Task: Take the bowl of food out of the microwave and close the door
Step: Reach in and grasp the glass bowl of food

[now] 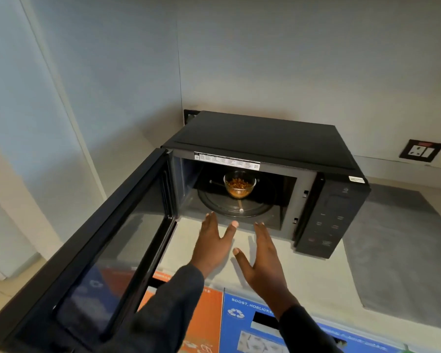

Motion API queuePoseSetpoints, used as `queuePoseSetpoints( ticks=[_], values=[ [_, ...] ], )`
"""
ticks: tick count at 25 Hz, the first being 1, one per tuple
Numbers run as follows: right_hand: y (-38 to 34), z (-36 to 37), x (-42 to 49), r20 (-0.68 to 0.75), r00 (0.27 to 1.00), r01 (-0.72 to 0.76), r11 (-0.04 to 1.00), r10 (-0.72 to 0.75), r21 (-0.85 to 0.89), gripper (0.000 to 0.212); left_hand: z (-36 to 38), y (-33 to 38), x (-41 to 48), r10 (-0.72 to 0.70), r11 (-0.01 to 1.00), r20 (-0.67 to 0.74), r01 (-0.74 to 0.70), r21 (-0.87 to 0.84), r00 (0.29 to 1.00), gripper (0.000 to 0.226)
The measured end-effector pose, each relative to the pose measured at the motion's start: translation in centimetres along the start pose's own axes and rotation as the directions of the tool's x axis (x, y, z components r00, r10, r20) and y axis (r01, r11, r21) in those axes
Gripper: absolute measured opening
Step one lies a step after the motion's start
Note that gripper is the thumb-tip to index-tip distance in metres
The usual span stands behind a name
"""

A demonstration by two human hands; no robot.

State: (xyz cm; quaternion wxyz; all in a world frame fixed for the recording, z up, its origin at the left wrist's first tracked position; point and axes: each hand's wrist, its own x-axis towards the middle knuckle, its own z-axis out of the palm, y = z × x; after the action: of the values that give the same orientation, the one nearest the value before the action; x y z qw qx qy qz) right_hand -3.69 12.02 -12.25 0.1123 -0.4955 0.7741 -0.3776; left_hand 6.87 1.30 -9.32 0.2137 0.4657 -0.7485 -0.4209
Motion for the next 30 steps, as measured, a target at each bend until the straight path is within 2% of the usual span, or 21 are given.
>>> queuePoseSetpoints(
  ticks=[2, 4, 7, 9, 11, 14, 19, 30],
  values=[
    [0.6, 1.1, 1.8, -0.026, 0.998, -0.061, 0.991, 0.064, 0.116, 0.085, 1.4, -0.5, 1.6, -0.029, 0.973, -0.008, 0.027, -0.228, 1.0, 0.086],
    [1.2, 1.6, 4.1, -0.04, 0.988, -0.129, 0.943, 0.148, 0.306, 0.088, 2.6, -0.9, 3.7, -0.033, 0.924, -0.018, 0.024, -0.381, 0.999, 0.089],
    [2.5, 2.0, 7.9, -0.008, 0.97, -0.187, 0.771, 0.241, 0.609, 0.095, 3.9, -1.3, 7.5, -0.01, 0.853, -0.043, -0.014, -0.522, 0.999, 0.087],
    [3.2, 2.2, 10.2, 0.035, 0.962, -0.206, 0.631, 0.272, 0.748, 0.097, 4.1, -1.3, 10.1, 0.023, 0.784, -0.066, -0.059, -0.618, 0.998, 0.081],
    [4.0, 2.7, 12.5, 0.047, 0.952, -0.204, 0.514, 0.301, 0.833, 0.098, 4.1, -1.4, 12.9, 0.049, 0.711, -0.085, -0.095, -0.697, 0.995, 0.081],
    [4.7, 3.0, 15.6, 0.061, 0.943, -0.194, 0.391, 0.327, 0.899, 0.108, 3.9, -1.4, 16.3, -0.001, 0.634, -0.05, -0.038, -0.772, 0.999, 0.092],
    [5.0, 3.4, 19.2, 0.056, 0.952, -0.161, 0.34, 0.3, 0.927, 0.101, 3.9, -1.4, 20.0, -0.043, 0.556, -0.005, 0.02, -0.831, 0.999, 0.102],
    [3.3, 3.9, 20.9, 0.02, 0.968, -0.119, 0.383, 0.252, 0.916, 0.085, 4.5, -0.9, 21.6, -0.005, 0.486, 0.019, 0.019, -0.874, 1.0, 0.101]
  ],
)
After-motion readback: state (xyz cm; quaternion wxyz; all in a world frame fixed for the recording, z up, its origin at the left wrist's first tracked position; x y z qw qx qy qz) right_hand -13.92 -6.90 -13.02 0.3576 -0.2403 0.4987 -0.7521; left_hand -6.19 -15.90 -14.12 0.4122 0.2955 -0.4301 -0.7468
